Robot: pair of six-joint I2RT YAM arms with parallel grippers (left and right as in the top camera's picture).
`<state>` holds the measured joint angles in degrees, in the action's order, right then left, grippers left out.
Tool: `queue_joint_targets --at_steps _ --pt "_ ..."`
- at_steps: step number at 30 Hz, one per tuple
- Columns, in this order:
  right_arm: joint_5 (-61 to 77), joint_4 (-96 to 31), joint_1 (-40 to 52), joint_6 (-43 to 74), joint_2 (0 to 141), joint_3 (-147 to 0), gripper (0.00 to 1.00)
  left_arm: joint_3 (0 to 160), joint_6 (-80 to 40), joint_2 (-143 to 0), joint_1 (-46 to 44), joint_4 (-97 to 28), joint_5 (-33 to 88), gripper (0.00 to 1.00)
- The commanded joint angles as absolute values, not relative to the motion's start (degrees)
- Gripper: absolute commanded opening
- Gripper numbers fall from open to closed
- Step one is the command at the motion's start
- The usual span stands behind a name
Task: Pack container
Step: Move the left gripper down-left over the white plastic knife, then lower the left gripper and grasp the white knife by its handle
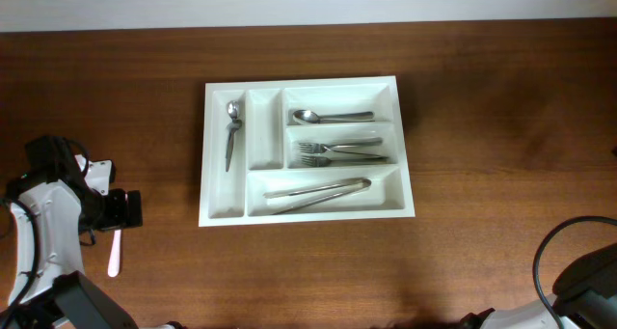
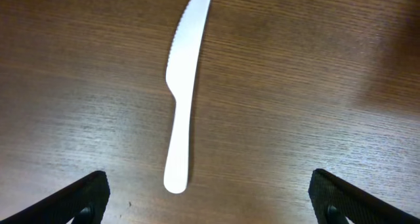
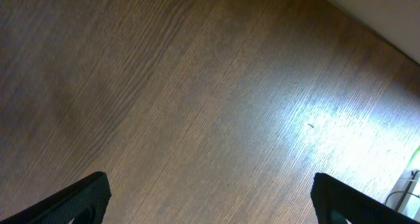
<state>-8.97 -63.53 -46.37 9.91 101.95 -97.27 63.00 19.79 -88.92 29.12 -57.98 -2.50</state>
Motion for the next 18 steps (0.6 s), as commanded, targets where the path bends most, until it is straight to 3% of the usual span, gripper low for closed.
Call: queue_joint_targets --at_steps 1,18 --pt "-9.3 -63.4 -46.5 10.1 102.0 -96.8 0.99 62.6 21.4 -89.1 29.5 -57.4 -0.6 0.99" --pt "-9.3 -63.4 -46.5 10.1 102.0 -96.8 0.99 61.8 25.4 -89.1 29.8 -58.1 -10.3 0.99"
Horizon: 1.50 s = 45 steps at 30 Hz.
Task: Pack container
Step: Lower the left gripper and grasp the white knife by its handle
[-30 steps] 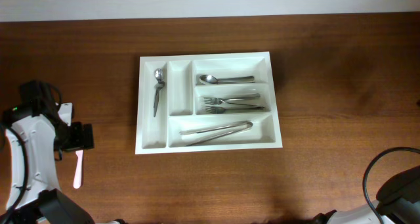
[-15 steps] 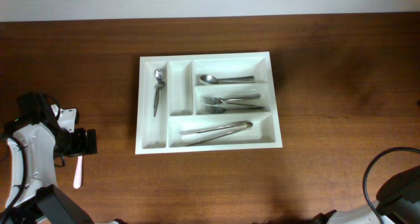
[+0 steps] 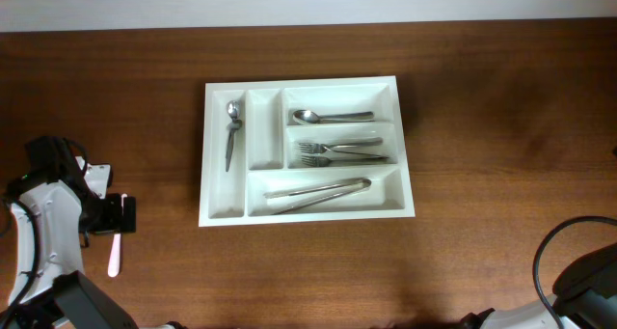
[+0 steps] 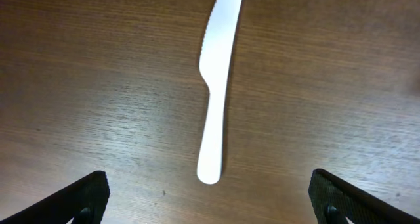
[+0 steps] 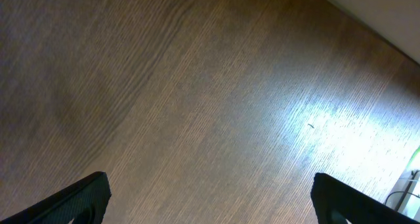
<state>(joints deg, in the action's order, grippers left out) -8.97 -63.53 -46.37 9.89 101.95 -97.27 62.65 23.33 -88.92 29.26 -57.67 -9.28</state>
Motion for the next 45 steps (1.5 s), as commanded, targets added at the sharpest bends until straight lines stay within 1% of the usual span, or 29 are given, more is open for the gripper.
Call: queue_joint_targets --at_steps 1,10,16,24,31,42,45 --pt "-9.3 -63.4 -46.5 10.1 102.0 -96.8 0.99 61.7 25.4 -89.1 29.8 -58.1 -10.4 0.99" --pt "-9.2 -63.4 -46.5 10.1 102.0 -96.8 0.99 61.5 27.4 -89.1 30.2 -57.4 -10.3 0.99" --pt "-9.3 -63.4 -46.5 10.1 102.0 -96.8 0.99 61.2 27.3 -89.1 32.7 -57.2 -3.4 0.99" --pt "-9.3 -63.4 -46.5 10.1 102.0 -96.8 0.99 60.9 27.3 -89.5 36.5 -56.8 -2.3 0.99" --pt "-9.3 -63.4 -46.5 10.1 102.0 -96.8 0.99 60.8 27.3 -93.7 37.0 -56.4 -2.3 0.99" --pt "-9.3 -63.4 -46.5 10.1 102.0 -96.8 0.99 60.8 27.4 -99.8 36.9 -50.7 -3.0 0.99" --pt "-9.3 -63.4 -46.5 10.1 102.0 -96.8 0.99 60.8 29.1 -101.0 36.9 -49.6 -2.9 1.00"
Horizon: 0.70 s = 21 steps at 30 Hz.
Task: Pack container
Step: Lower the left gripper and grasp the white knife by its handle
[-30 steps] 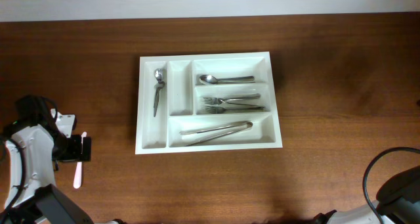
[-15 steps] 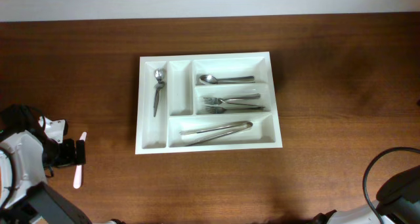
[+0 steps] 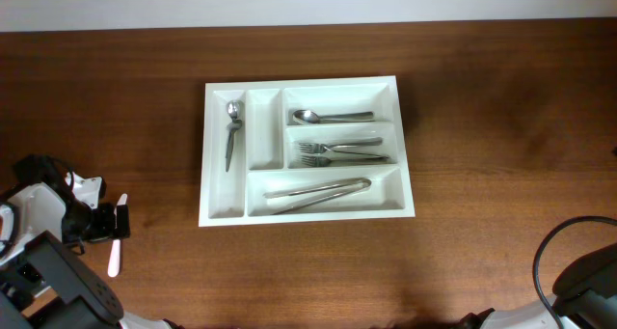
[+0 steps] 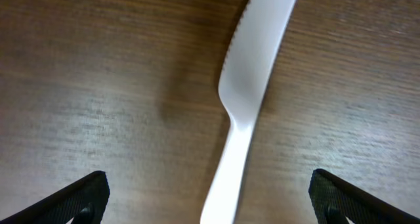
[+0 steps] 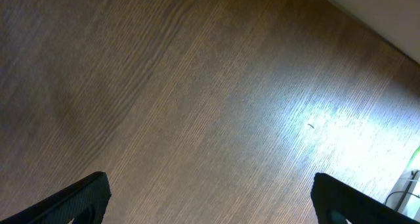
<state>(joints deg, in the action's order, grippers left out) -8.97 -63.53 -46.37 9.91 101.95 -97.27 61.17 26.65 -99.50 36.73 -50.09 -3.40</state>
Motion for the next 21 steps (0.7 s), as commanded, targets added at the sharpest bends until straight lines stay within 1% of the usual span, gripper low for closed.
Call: queue_joint_targets --at_steps 1,21 --pt "-9.3 -63.4 -46.5 10.1 102.0 -96.8 0.99 60.8 29.8 -101.3 36.9 -49.5 -2.7 1.00" --pt "-9.3 -63.4 -46.5 10.1 102.0 -96.8 0.98 60.8 30.9 -104.2 36.9 -47.1 -2.3 1.00"
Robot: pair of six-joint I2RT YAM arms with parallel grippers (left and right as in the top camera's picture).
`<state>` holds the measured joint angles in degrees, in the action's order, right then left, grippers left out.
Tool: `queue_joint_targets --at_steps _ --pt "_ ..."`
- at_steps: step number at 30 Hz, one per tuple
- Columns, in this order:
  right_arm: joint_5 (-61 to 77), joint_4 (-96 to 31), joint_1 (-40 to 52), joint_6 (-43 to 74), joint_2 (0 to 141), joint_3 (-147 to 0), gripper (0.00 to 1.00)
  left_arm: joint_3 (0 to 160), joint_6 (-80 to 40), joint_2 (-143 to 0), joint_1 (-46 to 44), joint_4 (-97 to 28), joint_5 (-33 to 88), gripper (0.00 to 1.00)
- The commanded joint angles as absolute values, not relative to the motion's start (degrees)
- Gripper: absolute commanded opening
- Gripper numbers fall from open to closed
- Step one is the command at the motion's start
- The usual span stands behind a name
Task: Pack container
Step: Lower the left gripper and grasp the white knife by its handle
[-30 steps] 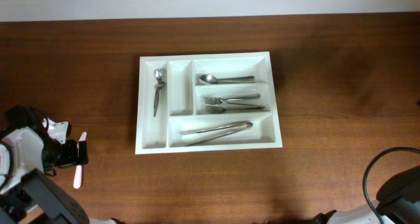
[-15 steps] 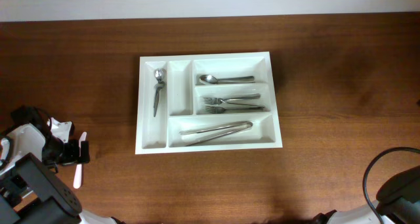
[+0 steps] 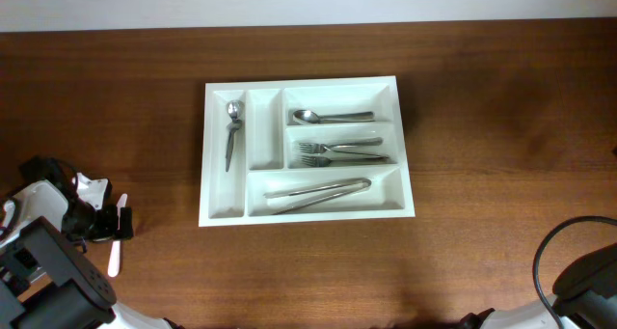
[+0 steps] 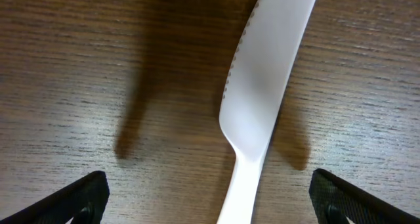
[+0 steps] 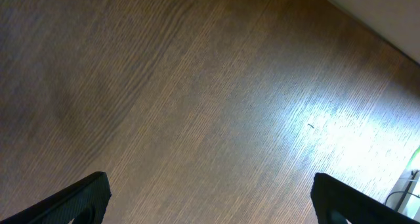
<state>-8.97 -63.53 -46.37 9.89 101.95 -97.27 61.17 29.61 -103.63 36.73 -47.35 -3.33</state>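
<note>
A white plastic knife [image 4: 262, 86] lies flat on the wooden table at the far left [image 3: 115, 252]. My left gripper [image 4: 209, 201] is open and low over it, one finger on each side of the knife's handle, blade pointing away. The white cutlery tray [image 3: 224, 210] stands mid-table to the right of the knife and holds a small spoon, a larger spoon, forks and tongs. My right gripper [image 5: 209, 201] is open above bare wood, off the table's right front corner in the overhead view.
The tray's narrow compartment [image 3: 263, 128] beside the small spoon holds nothing. A black cable [image 3: 549, 252] loops at the bottom right corner. The table's back edge meets a white wall.
My left gripper has come lower over the knife; the blade looks larger and the finger shadows on the wood are darker. The right arm has not moved.
My left gripper hung open above the knife, which lay left of centre in its view. It then stood centred over the knife, later closer, and now low with fingers either side of the handle. The knife and tray have stayed put.
</note>
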Motion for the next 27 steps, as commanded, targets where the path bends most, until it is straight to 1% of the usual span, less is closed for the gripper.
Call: queue_joint_targets --at_steps 1,4,27 --pt "-9.3 -63.4 -46.5 10.1 102.0 -96.8 0.99 60.8 31.0 -104.2 36.9 -47.1 -2.3 1.00" --pt "-9.3 -63.4 -46.5 10.1 102.0 -96.8 0.99 60.8 31.8 -104.2 36.5 -47.1 -2.3 0.96" --pt "-9.3 -63.4 -46.5 10.1 102.0 -96.8 0.99 60.8 31.8 -104.5 35.4 -46.7 -1.5 0.97"
